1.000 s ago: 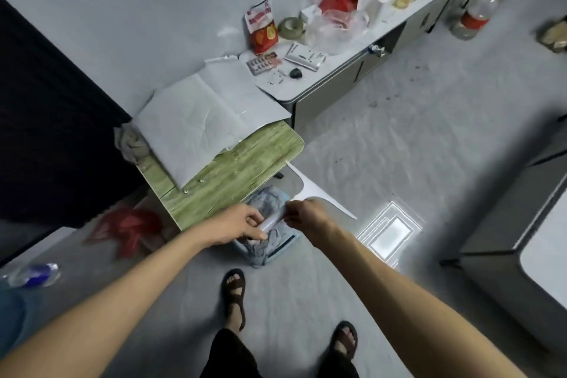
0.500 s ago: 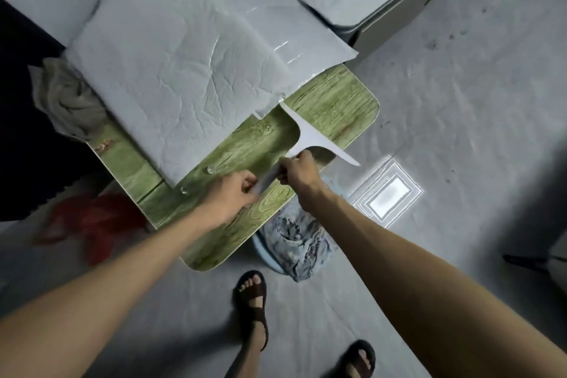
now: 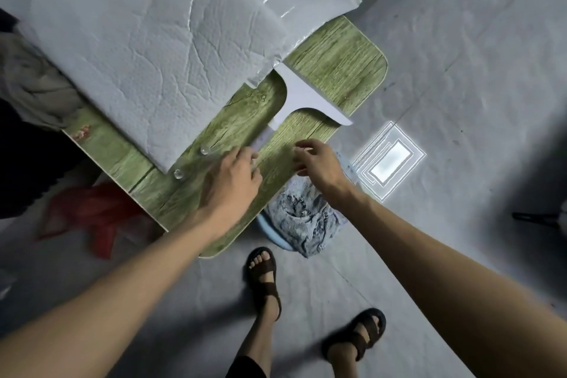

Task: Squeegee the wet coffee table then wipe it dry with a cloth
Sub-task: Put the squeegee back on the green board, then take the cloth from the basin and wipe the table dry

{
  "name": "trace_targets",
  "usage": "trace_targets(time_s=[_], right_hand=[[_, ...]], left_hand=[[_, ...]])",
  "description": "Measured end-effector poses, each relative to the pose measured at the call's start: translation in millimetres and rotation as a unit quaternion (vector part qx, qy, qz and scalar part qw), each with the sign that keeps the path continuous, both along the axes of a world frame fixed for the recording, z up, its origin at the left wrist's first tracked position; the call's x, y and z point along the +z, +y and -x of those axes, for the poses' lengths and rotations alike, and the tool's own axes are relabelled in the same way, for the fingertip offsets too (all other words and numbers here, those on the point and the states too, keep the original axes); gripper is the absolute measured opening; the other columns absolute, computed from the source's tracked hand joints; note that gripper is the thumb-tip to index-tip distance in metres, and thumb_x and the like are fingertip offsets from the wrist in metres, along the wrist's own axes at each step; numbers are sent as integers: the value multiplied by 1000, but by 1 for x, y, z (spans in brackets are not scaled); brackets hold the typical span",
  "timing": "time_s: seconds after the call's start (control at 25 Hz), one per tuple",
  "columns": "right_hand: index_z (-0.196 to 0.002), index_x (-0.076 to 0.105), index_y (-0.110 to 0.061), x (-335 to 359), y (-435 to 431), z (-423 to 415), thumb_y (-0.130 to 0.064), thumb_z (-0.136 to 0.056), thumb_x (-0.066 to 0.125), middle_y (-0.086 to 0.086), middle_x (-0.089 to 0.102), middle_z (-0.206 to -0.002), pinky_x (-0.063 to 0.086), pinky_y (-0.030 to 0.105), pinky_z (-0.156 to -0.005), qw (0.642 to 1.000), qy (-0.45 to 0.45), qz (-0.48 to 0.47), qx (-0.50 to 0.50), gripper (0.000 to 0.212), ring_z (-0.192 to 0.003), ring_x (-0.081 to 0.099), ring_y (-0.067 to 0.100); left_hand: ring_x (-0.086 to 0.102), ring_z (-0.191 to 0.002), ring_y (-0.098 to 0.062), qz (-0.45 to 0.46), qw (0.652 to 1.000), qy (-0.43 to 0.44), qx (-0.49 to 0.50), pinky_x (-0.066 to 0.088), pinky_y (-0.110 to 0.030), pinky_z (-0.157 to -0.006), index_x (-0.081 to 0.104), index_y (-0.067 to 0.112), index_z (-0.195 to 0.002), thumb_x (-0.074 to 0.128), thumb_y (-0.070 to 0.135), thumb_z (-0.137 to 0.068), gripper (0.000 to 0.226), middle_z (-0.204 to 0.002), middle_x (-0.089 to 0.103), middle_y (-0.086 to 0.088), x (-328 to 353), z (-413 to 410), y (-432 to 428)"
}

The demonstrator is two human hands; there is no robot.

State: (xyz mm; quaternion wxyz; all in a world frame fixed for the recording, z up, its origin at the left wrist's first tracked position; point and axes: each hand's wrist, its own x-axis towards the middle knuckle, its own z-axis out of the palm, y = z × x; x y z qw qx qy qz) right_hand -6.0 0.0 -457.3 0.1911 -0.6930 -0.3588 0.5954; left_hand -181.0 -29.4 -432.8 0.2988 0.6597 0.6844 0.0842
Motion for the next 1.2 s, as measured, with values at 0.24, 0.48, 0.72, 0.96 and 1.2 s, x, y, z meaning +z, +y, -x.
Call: trace_targets(time_s=[0.24, 0.48, 0.72, 0.96, 1.2], right_hand=[[-132, 57, -20, -67, -102, -80, -15, -96, 47, 9, 64, -124, 48, 32, -87, 955, -172, 67, 234, 38, -105, 62, 27], [-140, 50, -19, -142, -140, -93, -15, -95, 47, 10, 53, -133, 43, 37, -98, 942, -186, -23, 280, 45, -119, 52, 31], [-136, 53, -16, -138, -143, -104, -17, -98, 48, 10, 57, -134, 41, 30, -98, 968, -111, -26, 222, 38, -120, 53, 28], [-133, 55, -19, -88, -142, -119, -35, -98, 51, 5, 58, -133, 43, 36, -103, 994, 34, 105, -3, 38, -118, 54, 20], [-127, 56, -11, 2, -150, -169, -47, -98, 44, 13, 64, -109, 48, 38, -93, 934, 261, 143, -197, 47, -94, 62, 25]], left_hand=[[61, -93, -17, 232, 970, -8, -72, 43, -9, -68, 36, 13, -139, 61, 21, -91, 54, -121, 59, -10, -56, -63, -70], [58, -102, -30, 229, 971, 70, 15, 46, -31, -77, 4, 9, -152, 59, 24, -92, 83, -137, 45, -23, -140, -78, -73], [58, -96, -27, 168, 977, 133, 25, 44, -29, -72, 53, 4, -115, 59, 24, -93, 31, -119, 58, -16, -148, -94, -64], [59, -65, -14, 189, 977, 78, -53, 39, -20, -51, 57, 11, -99, 60, 23, -92, 14, -87, 65, -1, -102, -115, -56], [56, -66, -7, 197, 967, -30, -157, 38, -14, -52, 55, 27, -78, 73, 21, -81, 19, -73, 62, 10, 1, -184, -43]])
